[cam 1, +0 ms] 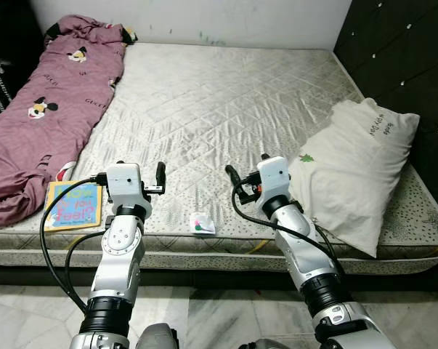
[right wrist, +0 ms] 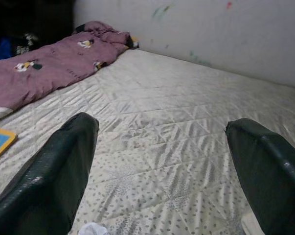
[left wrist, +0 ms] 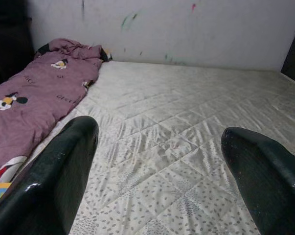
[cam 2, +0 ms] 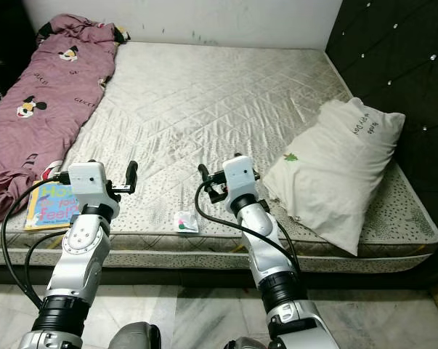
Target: Clean up the room
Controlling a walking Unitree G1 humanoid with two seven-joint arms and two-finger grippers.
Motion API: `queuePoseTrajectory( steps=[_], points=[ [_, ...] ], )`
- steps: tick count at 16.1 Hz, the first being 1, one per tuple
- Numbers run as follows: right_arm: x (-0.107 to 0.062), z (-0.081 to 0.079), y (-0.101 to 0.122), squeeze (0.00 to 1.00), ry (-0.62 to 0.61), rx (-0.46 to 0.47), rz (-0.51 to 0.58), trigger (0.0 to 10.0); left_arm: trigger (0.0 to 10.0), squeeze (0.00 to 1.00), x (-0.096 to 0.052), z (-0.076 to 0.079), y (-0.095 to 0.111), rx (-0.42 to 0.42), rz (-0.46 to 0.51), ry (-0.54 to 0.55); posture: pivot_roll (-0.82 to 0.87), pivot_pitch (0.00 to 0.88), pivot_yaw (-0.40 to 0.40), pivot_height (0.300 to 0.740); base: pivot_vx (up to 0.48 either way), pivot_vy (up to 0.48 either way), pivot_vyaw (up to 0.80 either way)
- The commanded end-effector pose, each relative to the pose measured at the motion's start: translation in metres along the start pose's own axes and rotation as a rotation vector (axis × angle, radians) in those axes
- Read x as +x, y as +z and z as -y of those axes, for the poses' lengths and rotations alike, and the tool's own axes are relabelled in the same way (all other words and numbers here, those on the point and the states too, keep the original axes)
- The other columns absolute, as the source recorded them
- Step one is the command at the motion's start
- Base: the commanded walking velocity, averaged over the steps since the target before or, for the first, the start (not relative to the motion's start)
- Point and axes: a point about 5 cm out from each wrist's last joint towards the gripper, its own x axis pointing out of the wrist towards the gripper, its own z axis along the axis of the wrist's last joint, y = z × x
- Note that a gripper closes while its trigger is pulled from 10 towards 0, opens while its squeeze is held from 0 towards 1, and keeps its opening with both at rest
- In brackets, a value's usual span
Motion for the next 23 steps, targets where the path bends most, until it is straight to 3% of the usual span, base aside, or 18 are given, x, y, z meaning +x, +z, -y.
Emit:
queuePoseTrajectory(
  steps=[1, 4, 6, 8, 12, 15, 18, 23],
  points=[
    [0.001, 0.006, 0.004, 0.0, -0.027, 0.028, 0.015, 10.0, 10.0, 0.0, -0.001, -0.004, -0.006, -0.013, -0.025, 0.025, 0.06, 0.0, -0.024, 0.74, 0.0, 0.0, 0.0],
    [-0.006, 0.01, 0.013, 0.0, -0.052, 0.052, 0.061, 10.0, 10.0, 0.0, -0.003, -0.003, -0.009, -0.047, -0.038, 0.024, -0.02, 0.0, 0.011, 0.74, 0.0, 0.0, 0.0],
    [-0.015, 0.009, 0.017, 0.0, -0.07, 0.024, 0.1, 10.0, 10.0, 0.0, 0.001, 0.009, -0.011, -0.044, -0.056, -0.041, -0.07, 0.0, 0.043, 0.74, 0.0, 0.0, 0.0],
    [-0.025, 0.017, 0.008, 0.0, -0.131, 0.013, 0.082, 10.0, 10.0, 0.0, 0.006, 0.021, -0.01, -0.041, -0.06, -0.109, -0.1, 0.0, 0.073, 0.74, 0.0, 0.0, 0.0],
    [-0.029, 0.021, 0.01, 0.0, -0.126, 0.004, 0.073, 10.0, 10.0, 0.0, 0.006, 0.025, -0.006, -0.049, -0.05, -0.119, -0.09, 0.0, 0.052, 0.74, 0.0, 0.0, 0.0],
    [-0.028, 0.02, 0.009, 0.0, -0.114, 0.024, 0.066, 10.0, 10.0, 0.0, 0.005, 0.02, 0.012, -0.068, 0.012, -0.076, -0.02, 0.0, 0.011, 0.74, 0.0, 0.0, 0.0],
    [-0.028, 0.017, 0.014, 0.0, -0.119, 0.067, 0.066, 10.0, 10.0, 0.0, -0.007, 0.01, 0.006, -0.035, -0.002, -0.058, 0.0, 0.0, -0.009, 0.74, 0.0, 0.0, -0.21],
    [-0.021, 0.009, 0.019, 0.0, -0.107, 0.109, 0.078, 10.0, 10.0, 0.0, -0.002, 0.0, 0.015, -0.018, 0.009, -0.044, 0.02, 0.0, -0.011, 0.74, 0.0, 0.0, -0.43]
  ],
)
